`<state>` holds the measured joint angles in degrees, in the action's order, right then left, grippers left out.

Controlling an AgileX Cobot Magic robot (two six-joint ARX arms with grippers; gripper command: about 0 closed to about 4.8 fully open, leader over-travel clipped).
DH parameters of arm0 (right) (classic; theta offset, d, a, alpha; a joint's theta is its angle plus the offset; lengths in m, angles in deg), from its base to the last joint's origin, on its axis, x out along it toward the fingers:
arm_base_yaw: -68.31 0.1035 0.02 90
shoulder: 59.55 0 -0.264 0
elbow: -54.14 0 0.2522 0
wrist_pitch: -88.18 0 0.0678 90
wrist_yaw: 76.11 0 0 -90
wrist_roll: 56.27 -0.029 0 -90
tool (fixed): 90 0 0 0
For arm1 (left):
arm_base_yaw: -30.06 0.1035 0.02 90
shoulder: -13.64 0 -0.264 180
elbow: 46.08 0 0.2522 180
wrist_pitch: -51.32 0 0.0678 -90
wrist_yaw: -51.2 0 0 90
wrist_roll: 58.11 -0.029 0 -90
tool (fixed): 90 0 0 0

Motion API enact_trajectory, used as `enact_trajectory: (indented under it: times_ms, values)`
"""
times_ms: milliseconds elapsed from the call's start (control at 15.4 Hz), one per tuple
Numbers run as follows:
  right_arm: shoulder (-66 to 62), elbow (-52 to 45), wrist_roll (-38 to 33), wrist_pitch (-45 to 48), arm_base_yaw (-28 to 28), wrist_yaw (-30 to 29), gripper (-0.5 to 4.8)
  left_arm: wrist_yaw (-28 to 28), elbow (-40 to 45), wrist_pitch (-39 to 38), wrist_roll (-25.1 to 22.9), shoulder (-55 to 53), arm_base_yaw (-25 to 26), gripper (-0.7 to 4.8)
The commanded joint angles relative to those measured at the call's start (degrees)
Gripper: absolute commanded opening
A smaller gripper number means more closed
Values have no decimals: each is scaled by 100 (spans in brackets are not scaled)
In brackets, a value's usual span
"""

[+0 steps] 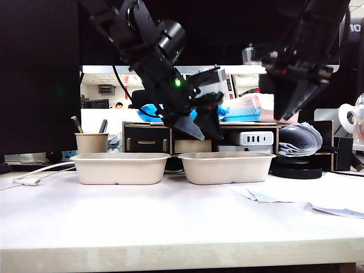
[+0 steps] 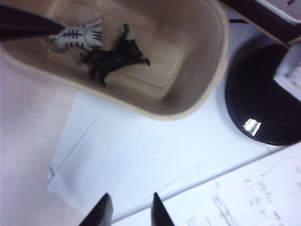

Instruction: Put the dolls with similar sizes into the same paper box, while dolls with different sizes go into separate paper boxes.

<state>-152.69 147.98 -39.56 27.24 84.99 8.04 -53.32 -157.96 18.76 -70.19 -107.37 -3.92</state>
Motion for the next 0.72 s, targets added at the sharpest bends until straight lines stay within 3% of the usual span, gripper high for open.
enact_trajectory:
  times_ms: [65, 130, 326, 586, 716]
  values:
    - [442, 26, -24, 96, 0, -28, 52, 76, -33, -459, 74, 542, 11, -9]
    - [595, 26, -24, 127, 0, -31, -11, 79, -33, -496, 173, 745, 11, -6]
    - [1335, 24, -114, 280, -22, -557, -6, 85, -9, -533, 490, 1860, -55, -6]
    - [2496, -94, -699, 535, -463, -2736, -6, 719, 586, -588, 525, 3539, -293, -6]
    - [3180, -247, -863, 511, -651, -2721, -6, 942, 1405, -374, 533, 4638, -525, -6]
